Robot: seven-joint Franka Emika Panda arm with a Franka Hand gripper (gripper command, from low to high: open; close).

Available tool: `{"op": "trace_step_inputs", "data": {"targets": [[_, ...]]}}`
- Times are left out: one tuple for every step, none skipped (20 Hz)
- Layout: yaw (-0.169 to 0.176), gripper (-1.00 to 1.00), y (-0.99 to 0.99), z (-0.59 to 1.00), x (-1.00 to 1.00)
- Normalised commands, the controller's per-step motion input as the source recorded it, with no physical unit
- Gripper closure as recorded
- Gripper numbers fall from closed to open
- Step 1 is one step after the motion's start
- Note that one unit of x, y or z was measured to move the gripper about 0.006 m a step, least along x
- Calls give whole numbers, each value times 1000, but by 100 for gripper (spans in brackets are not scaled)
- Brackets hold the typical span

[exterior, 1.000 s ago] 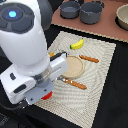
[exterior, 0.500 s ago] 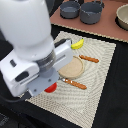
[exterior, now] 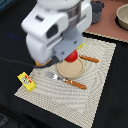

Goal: Interact with the objects in diverse but meaningful ways.

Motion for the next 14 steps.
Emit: {"op": "trace_step_inputs", "data": {"targets": [[102, 100, 820, 569, 183], [99, 100, 823, 546, 197], [90, 100, 823, 491, 234], [79, 100, 829, 394, 291], [73, 100, 831, 220, 289], [73, 100, 823, 29, 206], [73, 100, 820, 0, 166], [78, 100, 823, 0, 114], [80, 100, 829, 0, 86], [99, 100, 809, 0, 29], [114, 100, 794, -31, 0], [125, 100, 783, -49, 0], [136, 100, 777, -66, 0], [140, 100, 763, -86, 0]]}}
